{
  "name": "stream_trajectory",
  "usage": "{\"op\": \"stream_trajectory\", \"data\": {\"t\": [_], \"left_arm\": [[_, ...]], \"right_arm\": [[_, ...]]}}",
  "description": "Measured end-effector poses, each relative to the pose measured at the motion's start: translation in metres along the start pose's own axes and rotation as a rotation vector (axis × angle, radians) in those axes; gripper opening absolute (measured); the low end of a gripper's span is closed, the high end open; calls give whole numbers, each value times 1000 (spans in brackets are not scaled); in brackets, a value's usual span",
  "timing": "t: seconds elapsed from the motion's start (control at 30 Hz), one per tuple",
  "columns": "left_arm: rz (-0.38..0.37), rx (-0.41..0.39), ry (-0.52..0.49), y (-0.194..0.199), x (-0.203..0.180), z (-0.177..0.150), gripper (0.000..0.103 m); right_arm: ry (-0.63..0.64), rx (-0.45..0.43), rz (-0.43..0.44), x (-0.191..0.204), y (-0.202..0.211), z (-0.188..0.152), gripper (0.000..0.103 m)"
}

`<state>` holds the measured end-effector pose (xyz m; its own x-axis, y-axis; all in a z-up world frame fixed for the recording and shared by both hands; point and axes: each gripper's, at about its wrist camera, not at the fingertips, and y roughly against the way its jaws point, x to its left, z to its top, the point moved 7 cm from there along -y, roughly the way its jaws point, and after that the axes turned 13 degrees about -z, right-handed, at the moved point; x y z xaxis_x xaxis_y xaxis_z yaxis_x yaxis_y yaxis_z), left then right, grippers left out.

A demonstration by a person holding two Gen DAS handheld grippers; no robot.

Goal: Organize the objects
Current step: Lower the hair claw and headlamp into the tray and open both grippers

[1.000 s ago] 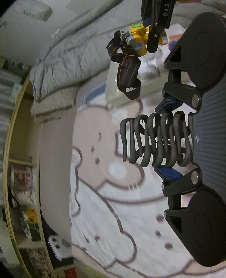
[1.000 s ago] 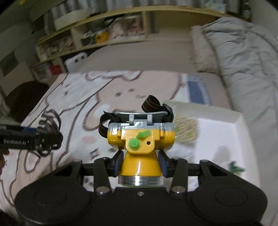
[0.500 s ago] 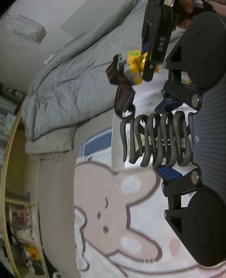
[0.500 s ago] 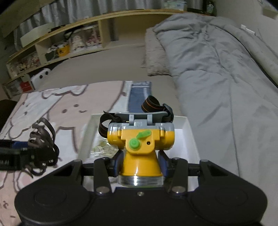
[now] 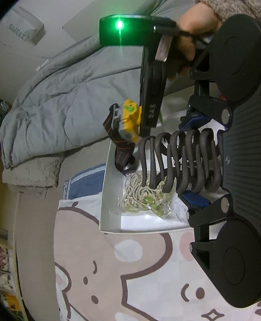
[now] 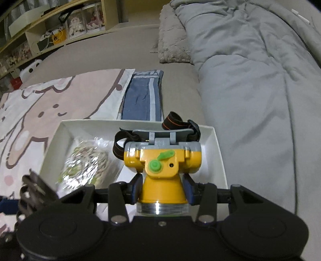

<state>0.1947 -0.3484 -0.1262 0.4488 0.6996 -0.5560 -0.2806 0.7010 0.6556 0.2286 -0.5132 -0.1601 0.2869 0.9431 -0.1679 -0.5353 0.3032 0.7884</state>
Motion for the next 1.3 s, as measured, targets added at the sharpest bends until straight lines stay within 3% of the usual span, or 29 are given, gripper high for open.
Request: {"op": "stream_trajectory", "data": {"t": [0.13, 0.23, 0.33, 0.53, 0.7, 0.8, 0.9, 1.3], "left_arm": [[-6, -4, 5, -12, -6, 6, 65], [-25, -5, 23, -23, -12, 7, 65], [-38, 5, 31, -36, -18, 5, 65], [-24, -16, 58, -56, -20, 8, 65], [8, 3, 35, -67, -18, 9, 67], [20, -8, -5, -58, -20, 10, 79], [49, -9, -66, -48, -25, 12, 79], [79, -9, -92, -8, -26, 8, 79]], "right_arm": [[43, -1, 1, -1, -20, -1, 45], [16, -14, 0, -10, -21, -6, 62], [-55, -8, 68, -26, -10, -11, 56], [-93, 11, 68, -54, 9, -27, 39], [-73, 33, 64, -60, 15, -44, 39], [-66, 36, 65, -61, 19, -52, 39], [-69, 42, 67, -60, 24, -57, 39], [-69, 32, 54, -48, 54, -60, 39]]}}
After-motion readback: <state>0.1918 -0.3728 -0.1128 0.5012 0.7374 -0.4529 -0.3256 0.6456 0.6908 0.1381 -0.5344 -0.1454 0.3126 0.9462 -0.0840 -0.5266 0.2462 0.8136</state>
